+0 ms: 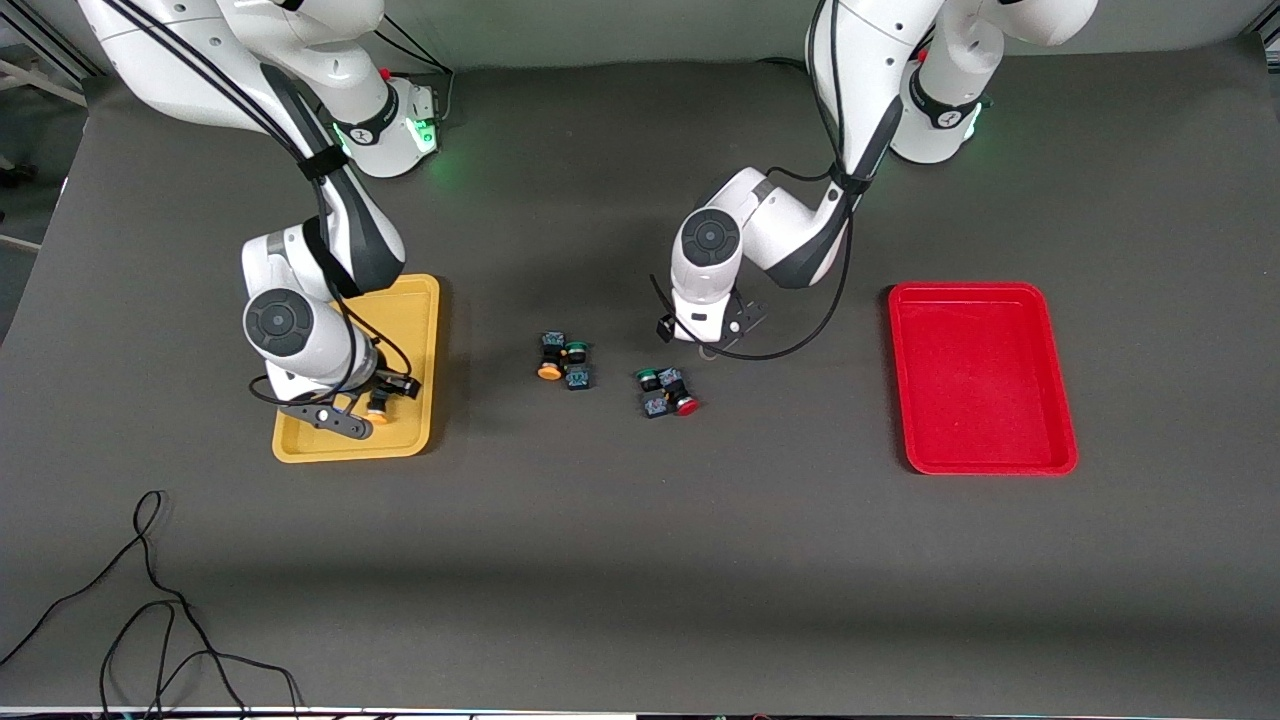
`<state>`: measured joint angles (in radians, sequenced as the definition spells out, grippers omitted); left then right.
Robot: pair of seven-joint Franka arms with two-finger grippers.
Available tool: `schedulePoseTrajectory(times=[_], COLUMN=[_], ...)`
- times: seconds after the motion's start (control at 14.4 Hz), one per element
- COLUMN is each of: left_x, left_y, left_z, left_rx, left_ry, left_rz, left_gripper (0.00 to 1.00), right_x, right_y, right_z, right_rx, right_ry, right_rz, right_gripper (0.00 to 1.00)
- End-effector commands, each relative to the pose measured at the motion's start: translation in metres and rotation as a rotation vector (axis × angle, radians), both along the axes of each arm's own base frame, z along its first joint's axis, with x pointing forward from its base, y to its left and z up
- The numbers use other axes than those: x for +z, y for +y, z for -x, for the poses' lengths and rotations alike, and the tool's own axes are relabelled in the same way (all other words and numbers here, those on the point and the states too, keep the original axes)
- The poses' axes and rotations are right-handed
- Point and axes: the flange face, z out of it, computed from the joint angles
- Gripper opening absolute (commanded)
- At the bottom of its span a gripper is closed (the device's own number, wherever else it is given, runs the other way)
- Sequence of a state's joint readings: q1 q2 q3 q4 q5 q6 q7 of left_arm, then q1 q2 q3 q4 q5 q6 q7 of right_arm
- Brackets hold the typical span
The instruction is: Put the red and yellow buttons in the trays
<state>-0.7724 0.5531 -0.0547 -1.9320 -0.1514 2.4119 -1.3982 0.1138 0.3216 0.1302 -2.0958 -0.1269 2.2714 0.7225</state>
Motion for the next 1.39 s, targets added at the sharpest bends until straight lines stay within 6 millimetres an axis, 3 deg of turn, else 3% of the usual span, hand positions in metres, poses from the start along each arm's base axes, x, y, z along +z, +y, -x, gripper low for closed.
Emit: schedulePoseTrajectory(times=[0.0,0.14,0.21,0.28,0.35,0.42,0.62,0.83,0.97,1.04,1.18,1.25,1.32], left_x=[-0.010,-0.013,-0.014,-0.013,-0.010,-0.003,0.039,0.104,0.136,0.144,0.137,0.124,0.108], left_y=[-0.012,-0.010,-0.008,-0.007,-0.005,-0.003,0.013,0.065,0.118,0.157,0.237,0.270,0.298], left_z=[0.008,0.012,0.012,0.011,0.009,0.006,-0.013,-0.046,-0.062,-0.075,-0.091,-0.090,-0.087], left_rx=[0.001,-0.019,-0.033,-0.048,-0.055,-0.060,-0.062,-0.075,-0.177,-0.217,-0.288,-0.355,-0.398], left_ry=[0.006,0.012,0.009,0.003,0.002,0.010,0.055,0.111,0.188,0.227,0.289,0.295,0.285], left_rz=[-0.005,-0.016,-0.026,-0.039,-0.040,-0.044,-0.071,-0.069,-0.069,-0.060,-0.017,-0.026,-0.026], left_gripper=[0.95,0.91,0.81,0.57,0.17,0.00,0.00,0.00,0.00,0.00,0.00,0.00,0.00], right_x=[0.018,0.013,0.003,-0.013,-0.025,-0.034,-0.050,-0.067,-0.068,-0.071,-0.077,-0.082,-0.082], right_y=[0.076,0.127,0.143,0.152,0.157,0.158,0.176,0.185,0.185,0.186,0.186,0.185,0.185], right_z=[0.006,0.017,0.023,0.029,0.033,0.035,0.048,0.052,0.051,0.052,0.052,0.053,0.052], right_rx=[-0.122,-0.145,-0.133,-0.113,-0.096,-0.093,-0.089,-0.119,-0.121,-0.120,-0.095,-0.086,-0.086], right_ry=[-0.024,-0.048,-0.057,-0.047,-0.041,-0.029,-0.012,-0.034,-0.039,-0.035,-0.048,-0.049,-0.056], right_rz=[-0.087,-0.130,-0.146,-0.146,-0.142,-0.137,-0.135,-0.160,-0.163,-0.163,-0.158,-0.152,-0.158], right_gripper=[1.00,1.00,1.00,1.00,1.00,1.00,1.00,1.00,1.00,1.00,1.00,0.83,0.57])
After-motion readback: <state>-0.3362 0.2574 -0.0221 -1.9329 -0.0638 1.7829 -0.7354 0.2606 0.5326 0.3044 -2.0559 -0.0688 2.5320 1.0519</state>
